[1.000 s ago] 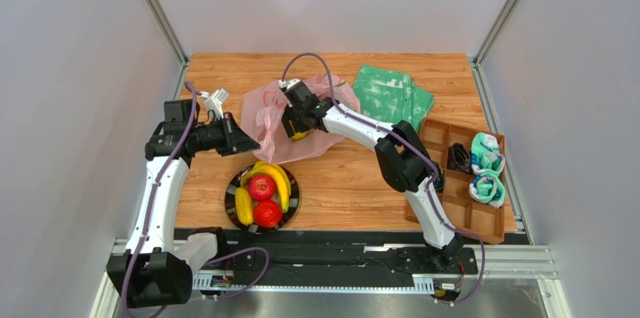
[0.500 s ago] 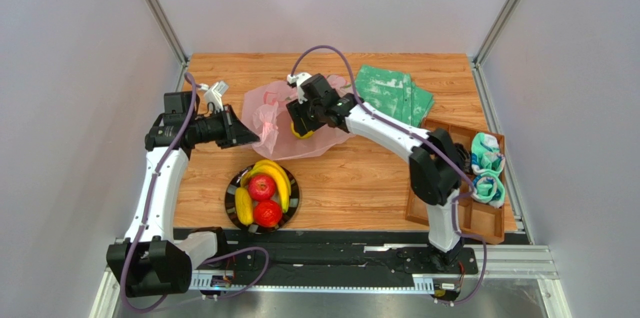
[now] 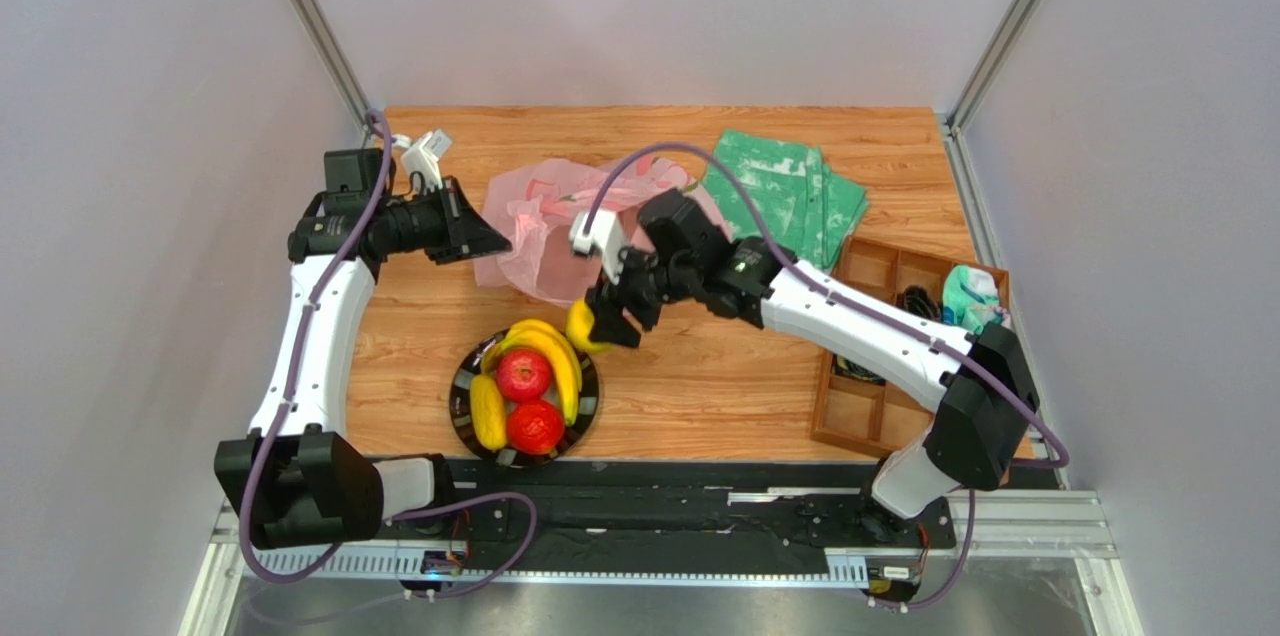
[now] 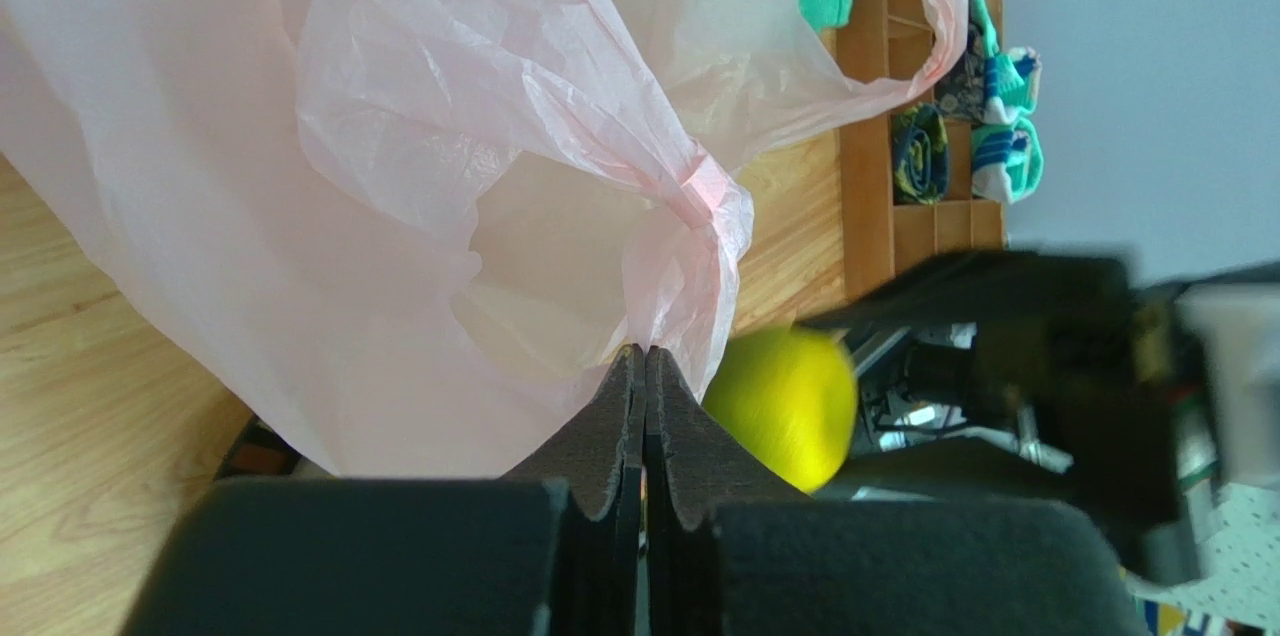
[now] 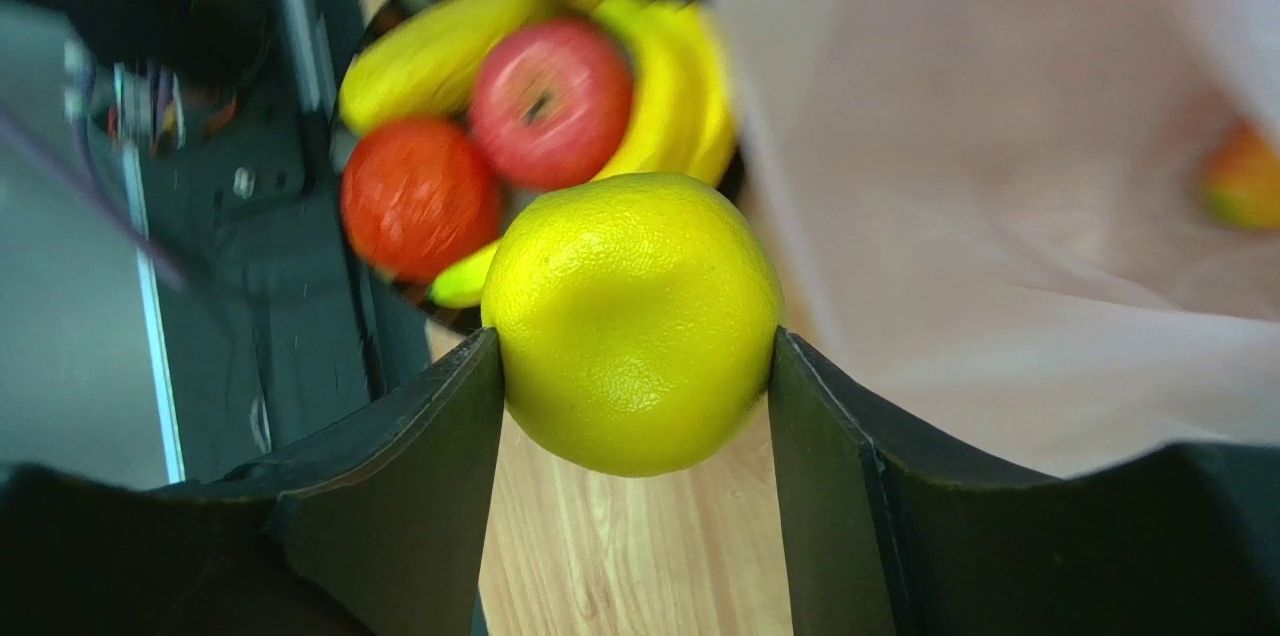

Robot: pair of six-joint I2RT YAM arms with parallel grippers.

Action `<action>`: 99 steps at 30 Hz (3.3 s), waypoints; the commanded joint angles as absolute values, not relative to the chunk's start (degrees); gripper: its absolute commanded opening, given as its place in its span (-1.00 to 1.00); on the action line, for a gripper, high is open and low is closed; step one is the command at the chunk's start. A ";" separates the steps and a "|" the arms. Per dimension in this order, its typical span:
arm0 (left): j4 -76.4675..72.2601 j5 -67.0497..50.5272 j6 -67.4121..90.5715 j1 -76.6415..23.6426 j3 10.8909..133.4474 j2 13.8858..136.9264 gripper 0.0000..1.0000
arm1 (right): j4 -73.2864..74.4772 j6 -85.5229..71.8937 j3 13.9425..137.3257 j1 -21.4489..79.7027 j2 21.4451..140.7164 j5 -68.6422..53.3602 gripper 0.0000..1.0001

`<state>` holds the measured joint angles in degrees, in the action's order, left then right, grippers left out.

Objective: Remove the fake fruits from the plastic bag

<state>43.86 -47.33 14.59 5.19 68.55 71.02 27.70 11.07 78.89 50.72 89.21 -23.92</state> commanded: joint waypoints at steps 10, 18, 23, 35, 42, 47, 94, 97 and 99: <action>44.21 -46.93 12.39 7.65 68.21 65.48 -1.00 | 23.55 18.98 77.85 57.57 95.96 -24.69 -0.64; 44.38 -47.37 12.66 8.79 67.50 64.25 -1.00 | 23.47 20.83 83.84 61.25 101.07 -25.57 -0.64; 44.47 -47.55 12.83 8.70 67.24 64.07 -1.00 | 25.31 24.69 84.02 63.19 102.39 -26.89 -0.63; 45.26 -47.29 12.39 8.88 68.64 64.25 -1.00 | 26.81 22.85 83.85 64.60 106.17 -23.29 0.30; 45.26 -47.46 12.39 8.88 67.76 63.28 -1.00 | 28.39 22.41 85.34 64.25 101.26 -23.11 0.58; 45.00 -47.64 12.74 8.96 67.85 63.98 -1.00 | 28.56 20.66 86.48 62.84 98.26 -24.08 0.61; 69.96 -52.29 -4.49 10.28 67.59 46.50 -1.00 | 16.17 -8.96 99.14 50.01 120.76 13.62 0.61; 71.10 -53.08 -4.75 10.28 68.11 46.05 -1.00 | 16.44 -9.84 100.54 50.10 122.69 14.15 0.62; 72.16 -53.70 -5.18 10.28 68.82 45.88 -1.00 | 16.52 -10.28 101.68 50.19 123.83 14.76 0.64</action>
<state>69.49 -51.11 -2.59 9.87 66.00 46.46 17.43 -8.21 97.17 50.09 122.63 11.46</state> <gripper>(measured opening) 0.007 0.810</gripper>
